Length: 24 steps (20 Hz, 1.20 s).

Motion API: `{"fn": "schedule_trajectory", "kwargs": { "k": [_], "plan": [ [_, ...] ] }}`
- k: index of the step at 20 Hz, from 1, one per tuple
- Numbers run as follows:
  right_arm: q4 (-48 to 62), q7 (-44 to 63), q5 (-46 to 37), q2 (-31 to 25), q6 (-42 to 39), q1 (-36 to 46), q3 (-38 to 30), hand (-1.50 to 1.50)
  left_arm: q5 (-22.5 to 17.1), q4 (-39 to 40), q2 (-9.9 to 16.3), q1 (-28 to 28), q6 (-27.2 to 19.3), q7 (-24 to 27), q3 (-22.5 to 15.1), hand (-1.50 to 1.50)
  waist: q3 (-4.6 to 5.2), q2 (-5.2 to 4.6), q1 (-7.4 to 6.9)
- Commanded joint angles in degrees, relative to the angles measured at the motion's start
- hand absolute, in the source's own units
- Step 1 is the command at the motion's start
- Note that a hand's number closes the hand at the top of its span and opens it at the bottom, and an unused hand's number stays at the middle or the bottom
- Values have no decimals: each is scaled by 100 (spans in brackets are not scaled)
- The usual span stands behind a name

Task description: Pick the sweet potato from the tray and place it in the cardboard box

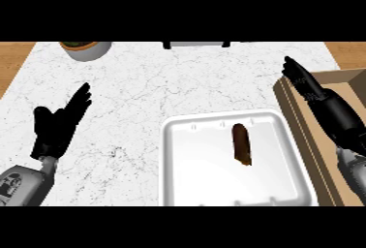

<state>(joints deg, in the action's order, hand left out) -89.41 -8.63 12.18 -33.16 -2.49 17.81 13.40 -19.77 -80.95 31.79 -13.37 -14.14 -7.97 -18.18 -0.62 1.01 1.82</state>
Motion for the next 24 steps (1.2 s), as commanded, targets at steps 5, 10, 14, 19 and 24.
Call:
{"fn": "schedule_trajectory", "kwargs": {
  "k": [5, 10, 14, 19, 24],
  "plan": [
    [-1142, 1954, -1483, -680, 1058, 1098, -24, -150, 611, -553, 312, -358, 319, 895, -64, 0, 118, 27, -79],
    [-1670, 3499, -2758, -1601, 652, 1057, 530, -150, 694, -796, 195, -47, 488, 1304, -281, 0, 99, 2, -62],
    [-1992, 3335, -3646, -1709, 253, 844, 1251, -150, 715, -614, 126, -217, 668, 1354, -213, 0, 73, -77, -141],
    [-2564, 4287, -4039, -1596, -890, 1402, 2022, -150, 786, -761, 141, -49, 770, 1414, -206, 0, 75, -75, -234],
    [-2139, 5286, -3893, -1350, -2437, 2067, 2660, -150, 739, -561, 111, -243, 985, 1488, -136, 0, 92, -104, -314]
  ]
}}
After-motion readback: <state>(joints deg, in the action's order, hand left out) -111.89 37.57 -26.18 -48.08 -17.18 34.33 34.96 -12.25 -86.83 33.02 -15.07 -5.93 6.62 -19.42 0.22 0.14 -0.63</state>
